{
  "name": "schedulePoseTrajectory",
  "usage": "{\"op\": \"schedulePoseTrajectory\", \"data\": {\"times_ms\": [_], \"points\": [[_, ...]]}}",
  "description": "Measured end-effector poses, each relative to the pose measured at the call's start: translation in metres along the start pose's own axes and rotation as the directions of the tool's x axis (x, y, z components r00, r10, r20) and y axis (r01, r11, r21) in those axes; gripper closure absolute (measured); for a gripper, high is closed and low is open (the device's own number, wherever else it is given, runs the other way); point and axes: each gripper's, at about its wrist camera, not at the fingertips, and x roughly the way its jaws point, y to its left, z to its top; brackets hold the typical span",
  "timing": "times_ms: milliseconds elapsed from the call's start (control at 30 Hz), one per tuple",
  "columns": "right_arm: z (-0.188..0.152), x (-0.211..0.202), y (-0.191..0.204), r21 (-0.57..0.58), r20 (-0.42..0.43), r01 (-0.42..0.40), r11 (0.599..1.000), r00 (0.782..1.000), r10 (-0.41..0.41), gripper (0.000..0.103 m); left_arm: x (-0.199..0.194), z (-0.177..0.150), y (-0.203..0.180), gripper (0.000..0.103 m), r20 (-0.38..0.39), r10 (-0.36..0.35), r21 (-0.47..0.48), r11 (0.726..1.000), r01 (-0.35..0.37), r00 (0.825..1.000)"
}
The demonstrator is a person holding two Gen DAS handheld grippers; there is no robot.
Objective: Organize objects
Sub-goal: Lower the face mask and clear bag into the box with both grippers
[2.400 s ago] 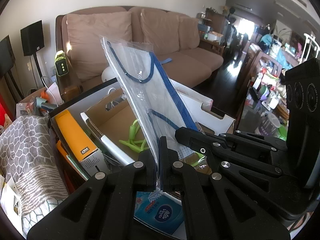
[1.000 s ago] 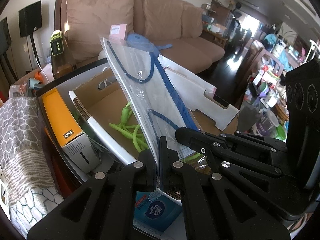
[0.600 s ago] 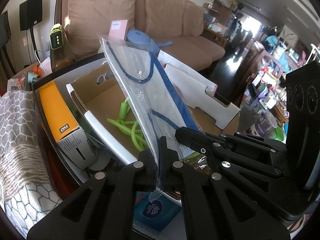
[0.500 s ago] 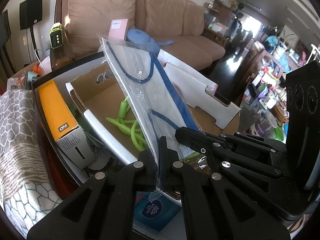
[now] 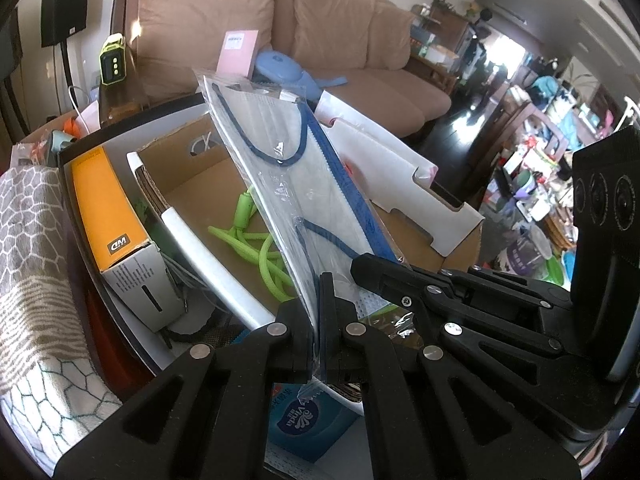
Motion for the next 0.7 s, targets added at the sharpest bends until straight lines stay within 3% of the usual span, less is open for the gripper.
{"op": "schedulePoseTrajectory", "data": {"times_ms": [700], "points": [[-0.0008, 0.0002, -0.0031, 0.01, 0.004, 0.001, 1.0, 1.0, -0.001, 0.099, 0.0053, -0.0017, 0.0009, 0.103, 0.001, -0.017, -0.048, 0.999, 0.017, 1.0]]}}
